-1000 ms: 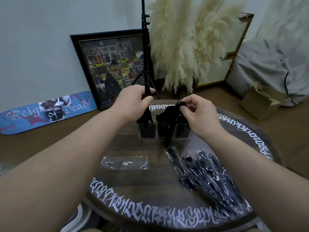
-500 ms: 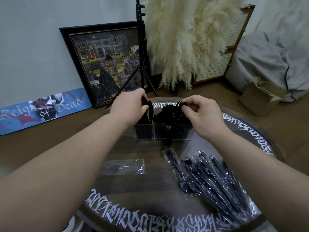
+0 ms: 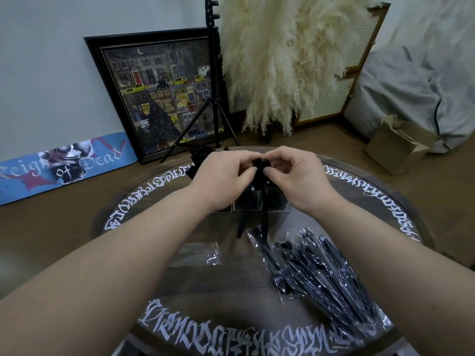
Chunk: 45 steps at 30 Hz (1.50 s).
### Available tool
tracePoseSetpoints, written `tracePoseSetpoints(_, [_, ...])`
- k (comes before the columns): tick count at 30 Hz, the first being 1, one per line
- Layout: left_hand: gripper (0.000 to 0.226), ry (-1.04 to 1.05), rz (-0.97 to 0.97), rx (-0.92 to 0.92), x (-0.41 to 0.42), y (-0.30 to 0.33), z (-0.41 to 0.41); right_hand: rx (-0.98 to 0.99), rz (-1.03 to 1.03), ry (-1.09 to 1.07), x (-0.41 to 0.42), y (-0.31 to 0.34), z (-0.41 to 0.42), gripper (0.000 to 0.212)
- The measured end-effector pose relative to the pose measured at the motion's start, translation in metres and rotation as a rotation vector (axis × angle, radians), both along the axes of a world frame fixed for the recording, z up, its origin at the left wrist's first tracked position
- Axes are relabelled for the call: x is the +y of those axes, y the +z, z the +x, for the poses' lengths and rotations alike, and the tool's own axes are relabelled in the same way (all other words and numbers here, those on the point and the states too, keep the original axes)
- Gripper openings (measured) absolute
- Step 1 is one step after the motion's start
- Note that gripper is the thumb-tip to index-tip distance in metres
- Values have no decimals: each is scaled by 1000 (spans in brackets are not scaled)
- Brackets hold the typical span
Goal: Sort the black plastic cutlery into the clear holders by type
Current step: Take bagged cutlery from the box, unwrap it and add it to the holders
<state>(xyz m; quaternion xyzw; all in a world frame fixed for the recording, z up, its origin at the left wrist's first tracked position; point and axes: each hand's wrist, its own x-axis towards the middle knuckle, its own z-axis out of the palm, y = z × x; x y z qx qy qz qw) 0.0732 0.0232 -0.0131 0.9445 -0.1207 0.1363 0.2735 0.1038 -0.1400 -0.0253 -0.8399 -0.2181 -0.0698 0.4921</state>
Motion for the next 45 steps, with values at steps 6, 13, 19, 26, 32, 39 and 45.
tracePoseSetpoints(6, [20,81,-65,-92,4,22,6,-49,89,-39,-7,7,1,29])
tracePoseSetpoints(13, [4,268,-76,-294,21,51,31,-308,294,-387,-36,43,24,18])
tracePoseSetpoints(19, [11,250,171,-150,14,22,44,-423,47,-397,-35,36,50,6])
tracePoseSetpoints(26, [9,198,301,61,11,-16,51,-384,-173,-306,-30,3,67,10])
tracePoseSetpoints(32, [26,186,379,178,8,-30,52,-238,-453,-277,-28,-20,75,18])
tracePoseSetpoints(39, [30,117,305,-161,10,-33,28,-53,-369,-136,-33,-36,63,39])
tracePoseSetpoints(45, [30,219,221,-46,12,-65,-12,232,-77,-207,-55,-65,28,76])
